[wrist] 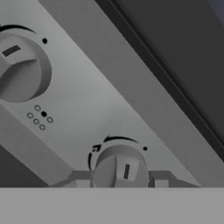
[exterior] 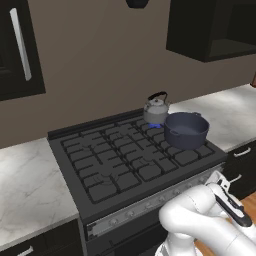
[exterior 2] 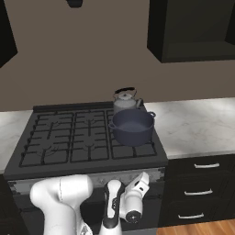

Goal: Pick the kettle from the cabinet and place it on a stove burner. Then pick the pot from the counter and place it on another stove burner. Finally, turn both burners on.

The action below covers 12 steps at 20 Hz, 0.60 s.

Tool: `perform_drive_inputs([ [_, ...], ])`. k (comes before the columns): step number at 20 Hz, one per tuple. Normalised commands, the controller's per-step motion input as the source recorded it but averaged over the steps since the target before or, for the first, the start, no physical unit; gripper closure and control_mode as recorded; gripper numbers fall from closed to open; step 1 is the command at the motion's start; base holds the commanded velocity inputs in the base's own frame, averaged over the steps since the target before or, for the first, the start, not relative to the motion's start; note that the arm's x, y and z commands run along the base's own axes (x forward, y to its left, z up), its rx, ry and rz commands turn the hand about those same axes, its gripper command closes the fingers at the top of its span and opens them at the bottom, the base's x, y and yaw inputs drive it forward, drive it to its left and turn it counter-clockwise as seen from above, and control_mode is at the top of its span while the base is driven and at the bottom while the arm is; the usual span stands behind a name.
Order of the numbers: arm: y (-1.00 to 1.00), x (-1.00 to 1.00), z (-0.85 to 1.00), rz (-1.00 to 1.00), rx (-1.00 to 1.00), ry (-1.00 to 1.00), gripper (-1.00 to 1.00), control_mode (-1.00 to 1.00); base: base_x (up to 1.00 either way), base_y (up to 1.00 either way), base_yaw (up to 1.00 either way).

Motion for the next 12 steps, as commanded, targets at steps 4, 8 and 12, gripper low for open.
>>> perform_drive_inputs([
  [4,0.00,-0.06,0.00,0.00,0.01,-0.06,-1.00,-1.00,0.00,0.00,0.00],
  [8,-0.13,-0.31,0.00,0.00,0.04,-0.07,-1.00,-1.00,0.00,0.00,0.00],
  [12,-0.20,-0.34,0.01,0.00,0.02,-0.11,-1.00,-1.00,0.00,0.00,0.00],
])
